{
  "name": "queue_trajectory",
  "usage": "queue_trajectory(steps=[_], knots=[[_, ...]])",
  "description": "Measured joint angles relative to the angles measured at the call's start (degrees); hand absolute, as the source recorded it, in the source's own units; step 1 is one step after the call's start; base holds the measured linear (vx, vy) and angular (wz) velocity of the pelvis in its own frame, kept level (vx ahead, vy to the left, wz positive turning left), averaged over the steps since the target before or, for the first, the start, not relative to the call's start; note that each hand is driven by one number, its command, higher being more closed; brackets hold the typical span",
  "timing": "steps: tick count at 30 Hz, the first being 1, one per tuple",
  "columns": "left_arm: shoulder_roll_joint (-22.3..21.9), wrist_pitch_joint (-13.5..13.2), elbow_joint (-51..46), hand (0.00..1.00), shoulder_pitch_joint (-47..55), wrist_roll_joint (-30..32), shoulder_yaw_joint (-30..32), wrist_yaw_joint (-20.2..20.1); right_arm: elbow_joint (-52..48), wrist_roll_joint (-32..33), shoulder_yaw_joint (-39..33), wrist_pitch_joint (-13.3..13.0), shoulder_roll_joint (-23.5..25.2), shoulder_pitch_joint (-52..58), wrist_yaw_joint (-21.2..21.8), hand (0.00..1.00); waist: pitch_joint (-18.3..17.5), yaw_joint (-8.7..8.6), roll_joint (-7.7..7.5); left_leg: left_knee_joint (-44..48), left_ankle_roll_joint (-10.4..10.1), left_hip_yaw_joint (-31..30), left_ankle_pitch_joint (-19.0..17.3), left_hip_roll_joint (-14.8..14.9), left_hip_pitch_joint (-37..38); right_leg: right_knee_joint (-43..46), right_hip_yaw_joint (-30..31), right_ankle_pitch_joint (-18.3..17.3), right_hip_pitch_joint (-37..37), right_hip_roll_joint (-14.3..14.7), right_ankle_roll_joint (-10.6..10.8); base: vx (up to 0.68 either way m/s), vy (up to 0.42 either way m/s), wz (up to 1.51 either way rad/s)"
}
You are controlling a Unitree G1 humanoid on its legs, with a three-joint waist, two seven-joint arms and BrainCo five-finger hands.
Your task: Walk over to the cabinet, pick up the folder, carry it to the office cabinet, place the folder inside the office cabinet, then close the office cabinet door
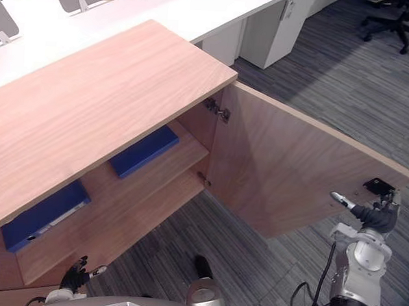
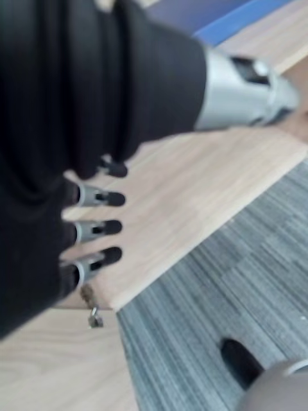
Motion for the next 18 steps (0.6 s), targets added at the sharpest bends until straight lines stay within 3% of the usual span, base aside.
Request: queue_trajectory(steps=[4,9,14,18], knots=[[0.00,0.00,0.03,0.00,-1.06,0.55,-0.03,-0.01,-5.38,0.07,1.03,-0.72,4.34,3.15,0.03,0.00,-0.10,0.01,-0.17,0.02,-0.01,0.03,0.19,0.07,0.16,0.28,-0.01,0.73,-0.15,0.24,-0.10,-0.10,-0.069,-0.11],[0.03,0.13,0.11,0.00,-1.25,1.28,-0.05,0.01,-10.51,0.50,4.02,-1.88,10.07,7.33,0.18,0.00,-0.69,0.19,-1.57,0.02,-0.14,0.00,0.77,0.30,0.14,-0.09,0.01,0.85,-0.44,0.30,-0.85,-0.13,-0.077,-0.06],[0.07,0.64,1.39,0.00,-1.41,2.43,-0.02,0.17,-15.59,1.18,11.09,-3.80,15.45,13.34,0.76,0.00,-1.56,1.29,-3.07,-0.04,-0.62,-0.27,0.56,0.49,-0.21,0.08,-0.43,1.82,-1.37,0.52,-2.24,-0.11,-0.076,-0.27],[0.05,1.07,2.62,0.00,-1.94,3.46,0.08,0.48,-19.02,1.26,17.71,-5.64,17.78,18.57,1.35,0.00,-1.67,1.35,-3.20,-0.30,-0.64,-0.55,0.63,0.61,-0.23,0.48,-1.94,2.50,-1.89,0.71,-2.09,-0.08,-0.072,-0.29]])
